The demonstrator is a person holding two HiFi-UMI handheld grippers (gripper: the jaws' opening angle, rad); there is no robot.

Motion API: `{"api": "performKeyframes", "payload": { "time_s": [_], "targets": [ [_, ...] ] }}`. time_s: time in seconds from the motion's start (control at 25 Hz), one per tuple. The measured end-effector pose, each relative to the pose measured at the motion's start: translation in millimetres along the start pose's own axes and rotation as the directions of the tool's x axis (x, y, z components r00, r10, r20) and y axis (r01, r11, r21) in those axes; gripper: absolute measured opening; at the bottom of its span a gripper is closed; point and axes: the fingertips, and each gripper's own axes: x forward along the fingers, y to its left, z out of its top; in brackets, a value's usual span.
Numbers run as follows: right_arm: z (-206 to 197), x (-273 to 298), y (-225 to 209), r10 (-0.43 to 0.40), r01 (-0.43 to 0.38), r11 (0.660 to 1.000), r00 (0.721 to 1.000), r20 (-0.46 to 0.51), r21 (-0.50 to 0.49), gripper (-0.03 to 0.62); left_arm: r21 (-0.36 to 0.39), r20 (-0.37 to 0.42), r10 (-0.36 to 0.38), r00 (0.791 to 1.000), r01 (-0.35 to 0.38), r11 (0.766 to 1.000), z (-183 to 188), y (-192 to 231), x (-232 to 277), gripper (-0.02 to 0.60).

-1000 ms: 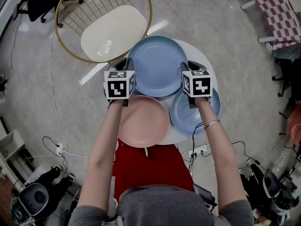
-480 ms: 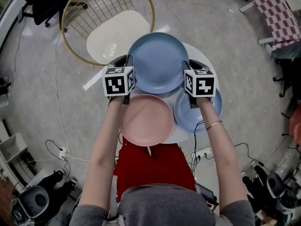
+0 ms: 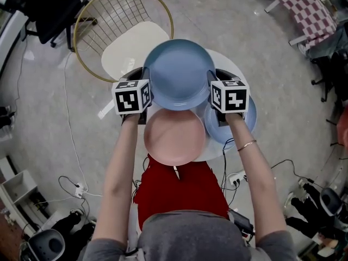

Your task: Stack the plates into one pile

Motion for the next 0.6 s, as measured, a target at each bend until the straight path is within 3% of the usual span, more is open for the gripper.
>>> {"api": "performKeyframes", "payload": {
  "time_s": [0.28, 0.6],
  "targets": [
    [-18, -37, 23, -0.029, 0.028, 0.998, 0.999, 0.019, 0.055, 0.091, 0.042, -0.023, -0.062, 0.998, 0.063, 0.997, -9, -4, -34, 0.032],
    [-52, -75, 20, -0.071, 0.066, 0.988, 0.997, 0.030, 0.136, 0.091, 0.087, -0.060, -0.121, 0.991, 0.126, 0.988, -27, -33, -52, 0.031]
  ]
}}
